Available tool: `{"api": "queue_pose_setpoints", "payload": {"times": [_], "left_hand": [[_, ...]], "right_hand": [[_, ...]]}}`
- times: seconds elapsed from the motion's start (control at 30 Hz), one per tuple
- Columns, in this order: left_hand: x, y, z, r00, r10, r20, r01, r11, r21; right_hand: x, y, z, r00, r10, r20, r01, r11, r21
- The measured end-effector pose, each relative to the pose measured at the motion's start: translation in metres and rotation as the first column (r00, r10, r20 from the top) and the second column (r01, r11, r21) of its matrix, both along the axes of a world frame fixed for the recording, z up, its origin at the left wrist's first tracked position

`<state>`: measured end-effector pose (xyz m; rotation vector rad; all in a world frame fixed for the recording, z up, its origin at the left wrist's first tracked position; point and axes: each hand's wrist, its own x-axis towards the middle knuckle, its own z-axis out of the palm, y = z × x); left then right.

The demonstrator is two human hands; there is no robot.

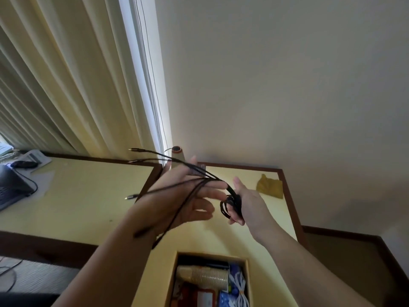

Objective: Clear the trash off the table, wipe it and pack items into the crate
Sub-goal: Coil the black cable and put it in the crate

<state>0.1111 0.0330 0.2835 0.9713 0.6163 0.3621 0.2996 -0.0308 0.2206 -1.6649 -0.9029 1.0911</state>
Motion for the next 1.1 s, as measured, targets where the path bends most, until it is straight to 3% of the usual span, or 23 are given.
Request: {"api": "queue_pose_setpoints", "payload": {"times": [0.07, 0.17, 0.27, 0.33, 0.4, 0.5, 0.6, 0.67, 0.73, 0.8, 0.97, 1.1], "left_hand": [[-0.008, 0.006, -0.015, 0.993, 0.105, 0.054, -0.099, 0.990, -0.104], [-0.022, 0.017, -0.051, 0.961, 0.275, -0.023, -0.274, 0.938, -0.211], [-0.038, 0.020, -0.098, 0.852, 0.379, -0.361, -0.389, 0.920, 0.047], [-0.047, 0.015, -0.123, 0.698, 0.365, -0.616, -0.270, 0.931, 0.247], [-0.048, 0.004, -0.134, 0.607, 0.368, -0.704, -0.099, 0.915, 0.392], [-0.035, -0.020, -0.119, 0.649, 0.530, -0.546, -0.058, 0.750, 0.659], [-0.007, -0.039, -0.096, 0.842, 0.476, -0.254, -0.090, 0.588, 0.804], [0.007, -0.043, -0.091, 0.916, 0.349, -0.196, -0.060, 0.606, 0.793], [0.012, -0.045, -0.098, 0.930, 0.314, -0.188, -0.053, 0.623, 0.780], [0.012, -0.048, -0.112, 0.914, 0.353, -0.201, -0.076, 0.635, 0.769], [0.003, -0.072, -0.144, 0.910, 0.353, -0.217, -0.177, 0.804, 0.567], [0.002, -0.086, -0.162, 0.848, 0.454, -0.273, -0.237, 0.786, 0.571]], "right_hand": [[-0.004, -0.008, 0.002, 0.992, -0.035, -0.122, 0.030, 0.999, -0.041], [-0.003, -0.023, 0.010, 0.962, -0.063, -0.266, 0.052, 0.997, -0.050], [-0.001, -0.035, 0.016, 0.946, -0.104, -0.306, 0.092, 0.994, -0.056], [0.000, -0.040, 0.017, 0.954, -0.097, -0.285, 0.081, 0.994, -0.068], [0.000, -0.043, 0.015, 0.973, -0.053, -0.223, 0.035, 0.996, -0.083], [-0.005, -0.047, 0.013, 0.984, 0.055, -0.172, -0.073, 0.992, -0.102], [-0.014, -0.049, 0.016, 0.962, 0.113, -0.248, -0.136, 0.988, -0.078], [-0.018, -0.049, 0.017, 0.929, 0.087, -0.360, -0.111, 0.993, -0.046], [-0.019, -0.048, 0.011, 0.908, 0.036, -0.418, -0.052, 0.998, -0.026], [-0.018, -0.048, 0.000, 0.897, -0.018, -0.443, 0.006, 1.000, -0.028], [-0.032, -0.054, -0.032, 0.760, -0.136, -0.635, 0.060, 0.988, -0.141], [-0.041, -0.056, -0.057, 0.755, -0.169, -0.634, 0.033, 0.975, -0.220]]}}
